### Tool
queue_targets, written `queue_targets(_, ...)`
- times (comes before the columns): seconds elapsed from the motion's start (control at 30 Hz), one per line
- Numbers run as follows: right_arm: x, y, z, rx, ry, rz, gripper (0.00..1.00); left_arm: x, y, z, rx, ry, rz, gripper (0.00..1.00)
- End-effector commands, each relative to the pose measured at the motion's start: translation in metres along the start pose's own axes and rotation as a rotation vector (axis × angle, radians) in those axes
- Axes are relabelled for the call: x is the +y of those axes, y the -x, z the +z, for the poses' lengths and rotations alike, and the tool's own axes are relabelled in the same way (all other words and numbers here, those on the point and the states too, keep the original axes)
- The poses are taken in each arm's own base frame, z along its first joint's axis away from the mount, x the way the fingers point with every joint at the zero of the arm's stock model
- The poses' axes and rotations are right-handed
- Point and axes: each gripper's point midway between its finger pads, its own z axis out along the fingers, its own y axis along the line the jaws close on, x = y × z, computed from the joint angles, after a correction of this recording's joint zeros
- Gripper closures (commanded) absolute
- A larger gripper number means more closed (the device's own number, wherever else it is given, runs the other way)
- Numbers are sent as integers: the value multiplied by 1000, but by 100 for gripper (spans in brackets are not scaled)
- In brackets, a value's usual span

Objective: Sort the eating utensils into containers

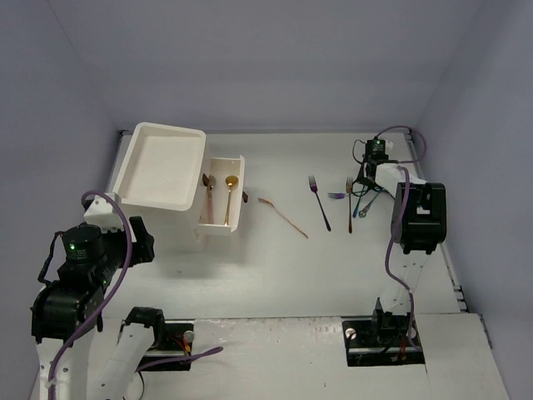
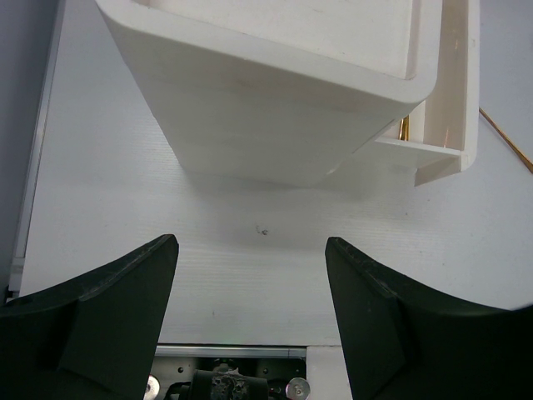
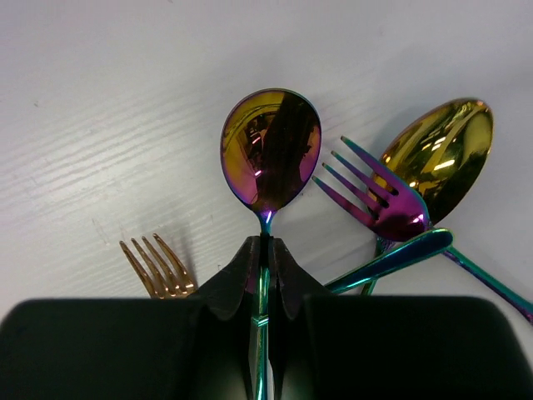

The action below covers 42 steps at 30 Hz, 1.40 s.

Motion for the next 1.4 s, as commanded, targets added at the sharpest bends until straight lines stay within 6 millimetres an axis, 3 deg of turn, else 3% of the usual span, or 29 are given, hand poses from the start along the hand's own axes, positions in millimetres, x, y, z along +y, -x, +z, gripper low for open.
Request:
queue_targets(0.0, 14, 98, -56, -268, 61, 21, 100, -5, 16, 1, -30, -14, -7, 31)
queue_targets(0.23, 21, 154, -102, -466, 98, 25, 100, -6, 17, 1, -35, -20, -4, 31)
queue_targets(0.43, 48, 188, -145, -595, 145, -24, 100, -6, 16, 1, -31, -18, -5, 31)
queue_targets(0.6, 65, 199, -184, -670, 184, -32, 100, -5, 17, 1, -36, -17, -6, 31)
queue_targets(0.7, 90, 199, -214, -688, 326, -38, 100, -5, 17, 1, -32, -16, -6, 31)
queue_targets(0.87, 163, 159, -269, -628, 623, -12, 100, -6, 16, 3, -25, -17, -5, 31)
queue_targets(1.0, 222, 114, -305, -530, 784, 66, 100, -5, 16, 2, -29, -10, -7, 31)
queue_targets(1.13, 292, 66, -335, -454, 900, 105, 100, -4, 16, 2, -29, -4, -10, 31)
queue_targets(1.17, 312, 52, -351, -438, 951, 104, 100, -4, 16, 2, -27, -5, -10, 31)
queue_targets(1.3, 369, 15, -348, -350, 1002, 164, 100, -3, 16, 3, -23, 3, -12, 31)
queue_targets(1.37, 391, 6, -351, -350, 1013, 193, 100, -2, 15, 3, -21, 6, -15, 31)
